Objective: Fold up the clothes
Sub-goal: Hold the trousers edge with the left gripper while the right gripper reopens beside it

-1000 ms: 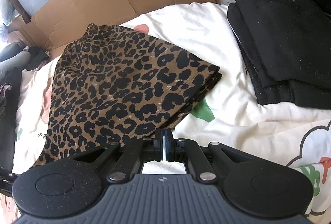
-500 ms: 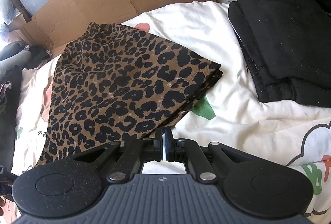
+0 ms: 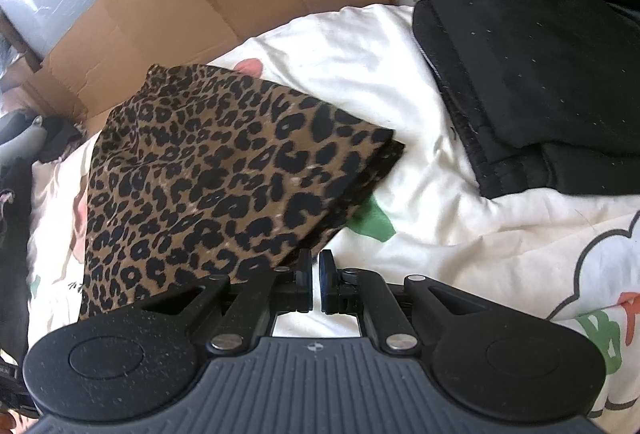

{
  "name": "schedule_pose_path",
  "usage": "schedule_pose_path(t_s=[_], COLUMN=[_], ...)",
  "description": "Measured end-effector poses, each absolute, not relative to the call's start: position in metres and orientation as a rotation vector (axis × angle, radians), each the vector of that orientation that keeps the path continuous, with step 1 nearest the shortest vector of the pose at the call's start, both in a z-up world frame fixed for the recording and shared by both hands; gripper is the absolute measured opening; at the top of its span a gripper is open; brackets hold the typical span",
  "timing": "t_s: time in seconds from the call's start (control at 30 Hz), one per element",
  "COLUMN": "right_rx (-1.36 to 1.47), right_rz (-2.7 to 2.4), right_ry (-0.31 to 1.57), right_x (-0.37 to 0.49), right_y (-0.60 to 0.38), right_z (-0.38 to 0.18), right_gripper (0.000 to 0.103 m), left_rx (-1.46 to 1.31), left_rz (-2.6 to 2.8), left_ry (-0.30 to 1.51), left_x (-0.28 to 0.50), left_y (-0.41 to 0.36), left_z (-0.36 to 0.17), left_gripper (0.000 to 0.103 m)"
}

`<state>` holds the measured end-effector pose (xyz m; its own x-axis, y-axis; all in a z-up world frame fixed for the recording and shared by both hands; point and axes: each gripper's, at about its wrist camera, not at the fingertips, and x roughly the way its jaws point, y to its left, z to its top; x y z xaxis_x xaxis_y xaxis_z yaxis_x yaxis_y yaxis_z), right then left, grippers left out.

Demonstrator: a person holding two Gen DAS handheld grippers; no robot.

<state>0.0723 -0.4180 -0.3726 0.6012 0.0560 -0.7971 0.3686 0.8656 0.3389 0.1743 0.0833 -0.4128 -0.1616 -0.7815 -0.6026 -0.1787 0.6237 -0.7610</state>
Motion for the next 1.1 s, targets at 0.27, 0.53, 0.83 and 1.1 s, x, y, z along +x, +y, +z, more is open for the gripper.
schedule_pose_path(t_s=[0.27, 0.53, 0.83, 1.1], right_rx=[0.592, 0.724, 0.834, 0.916], right_rz=[-0.175, -0.169, -0.136, -0.157], right_ry=[0.912, 0.885, 0.849, 0.826], right_x=[0.073, 0.076, 0.084, 0.101], right_y=[-0.438, -0.455, -0.464, -0.478], right_z=[-0.377, -0.386, -0.397, -0.419], right_gripper=[0.022, 0.03, 0.04, 0.04], left_rx=[-0.679, -0.552, -0.439, -0.426], left_rz=[-0.634, -0.597, -0.54, -0.529], left_ry=[1.694, 1.688, 1.667, 1.663], left_x=[0.181, 0.188, 0.187, 0.187], left_y=[0.077, 0.062, 0.062, 0.055], left_z=[-0.399, -0.385, -0.369, -0.358], left_gripper=[0.006, 0.006, 0.006, 0.006])
